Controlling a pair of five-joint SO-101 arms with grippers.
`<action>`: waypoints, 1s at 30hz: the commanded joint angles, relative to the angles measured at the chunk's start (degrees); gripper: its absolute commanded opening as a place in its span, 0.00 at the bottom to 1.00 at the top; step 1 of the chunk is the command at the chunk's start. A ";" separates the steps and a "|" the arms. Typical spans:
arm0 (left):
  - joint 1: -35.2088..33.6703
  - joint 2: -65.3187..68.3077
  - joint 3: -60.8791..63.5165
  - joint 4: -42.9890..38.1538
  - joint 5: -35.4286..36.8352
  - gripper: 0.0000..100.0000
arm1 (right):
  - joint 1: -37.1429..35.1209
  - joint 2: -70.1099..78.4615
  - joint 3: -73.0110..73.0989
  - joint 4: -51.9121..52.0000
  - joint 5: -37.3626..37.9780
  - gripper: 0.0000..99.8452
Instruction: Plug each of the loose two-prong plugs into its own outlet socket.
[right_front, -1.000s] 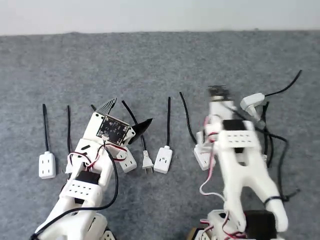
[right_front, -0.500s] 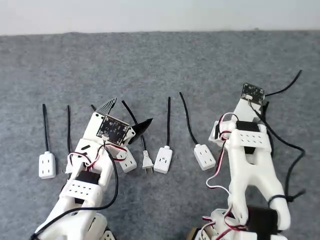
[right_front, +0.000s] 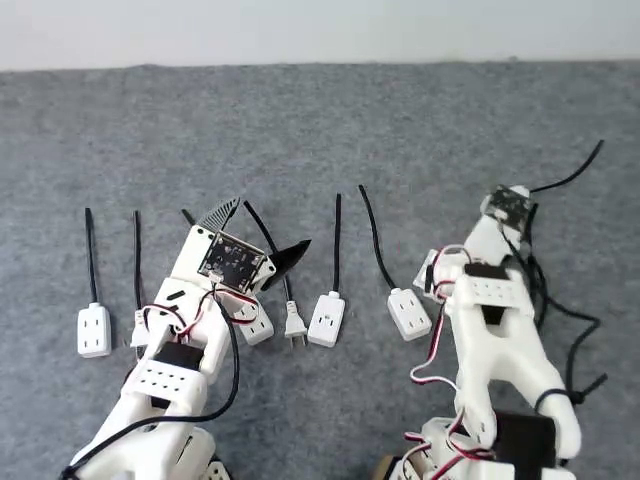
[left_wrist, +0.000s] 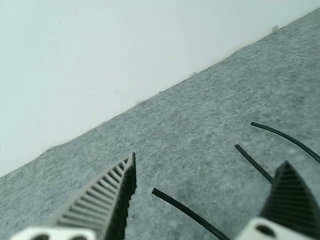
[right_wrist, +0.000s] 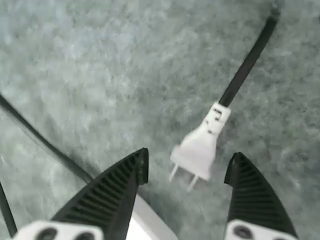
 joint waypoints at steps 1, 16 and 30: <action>0.44 0.18 -0.84 -1.58 -0.70 0.41 | -0.40 -0.57 -0.09 -3.47 -0.70 0.26; 0.44 0.18 -0.84 -1.67 -0.62 0.41 | 2.77 -0.40 -0.62 -3.47 -17.41 0.25; 0.44 0.18 -0.66 -1.67 -0.70 0.41 | 2.42 0.13 -0.26 -3.03 -17.32 0.22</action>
